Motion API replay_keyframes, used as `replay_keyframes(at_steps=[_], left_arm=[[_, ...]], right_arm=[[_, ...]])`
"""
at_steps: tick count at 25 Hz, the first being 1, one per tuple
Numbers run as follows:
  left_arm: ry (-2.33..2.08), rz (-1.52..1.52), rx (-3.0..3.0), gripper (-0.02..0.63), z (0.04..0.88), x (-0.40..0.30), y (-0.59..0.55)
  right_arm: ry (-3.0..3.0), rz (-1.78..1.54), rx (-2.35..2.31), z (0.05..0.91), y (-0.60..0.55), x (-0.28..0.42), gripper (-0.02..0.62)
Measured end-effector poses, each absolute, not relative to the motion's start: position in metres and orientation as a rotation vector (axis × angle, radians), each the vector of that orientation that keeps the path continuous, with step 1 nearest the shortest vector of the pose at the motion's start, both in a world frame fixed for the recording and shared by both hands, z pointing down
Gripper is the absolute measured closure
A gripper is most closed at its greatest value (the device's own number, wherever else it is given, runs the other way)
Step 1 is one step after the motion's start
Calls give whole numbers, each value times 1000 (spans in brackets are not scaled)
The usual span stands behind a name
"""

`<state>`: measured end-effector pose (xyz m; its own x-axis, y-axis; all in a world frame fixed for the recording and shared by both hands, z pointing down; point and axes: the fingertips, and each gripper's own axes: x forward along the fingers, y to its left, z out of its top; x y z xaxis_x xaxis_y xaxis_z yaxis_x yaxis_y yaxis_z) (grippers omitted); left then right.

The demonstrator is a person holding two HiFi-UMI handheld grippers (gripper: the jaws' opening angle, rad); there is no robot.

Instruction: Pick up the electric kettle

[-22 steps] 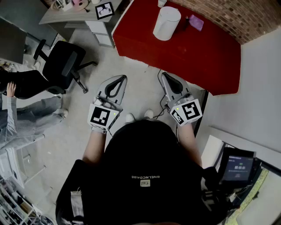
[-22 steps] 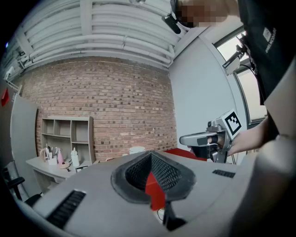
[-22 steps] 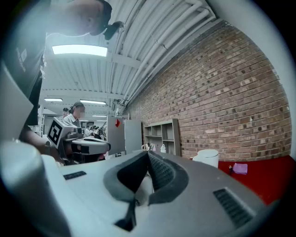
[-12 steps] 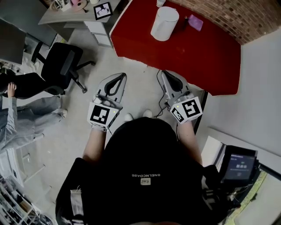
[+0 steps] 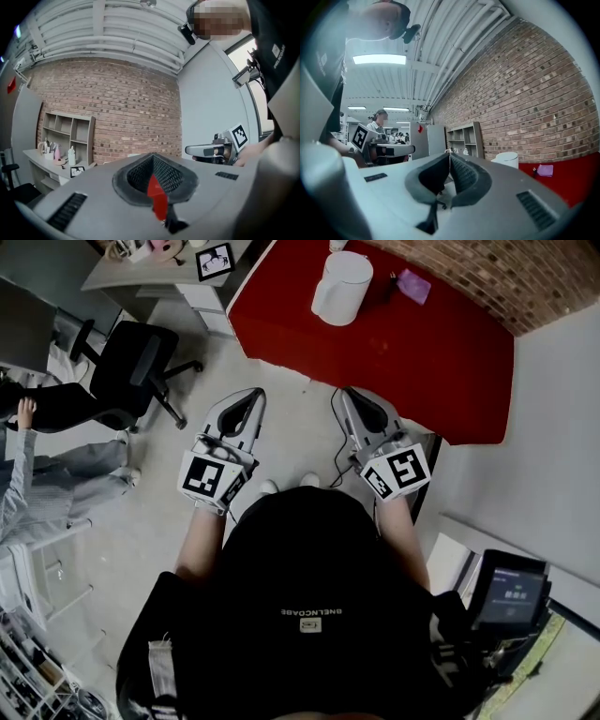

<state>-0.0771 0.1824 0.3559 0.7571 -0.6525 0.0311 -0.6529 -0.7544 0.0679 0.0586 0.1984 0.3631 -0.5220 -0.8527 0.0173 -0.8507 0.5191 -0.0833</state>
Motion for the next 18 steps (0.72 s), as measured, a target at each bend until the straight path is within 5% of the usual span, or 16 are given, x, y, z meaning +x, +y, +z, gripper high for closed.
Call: replay_keyframes(at_steps=[18], left_arm=[[-1170,145,2900,600,381,-31,167]], right_arm=[[2679,-181,-1497,387,184,118,589]])
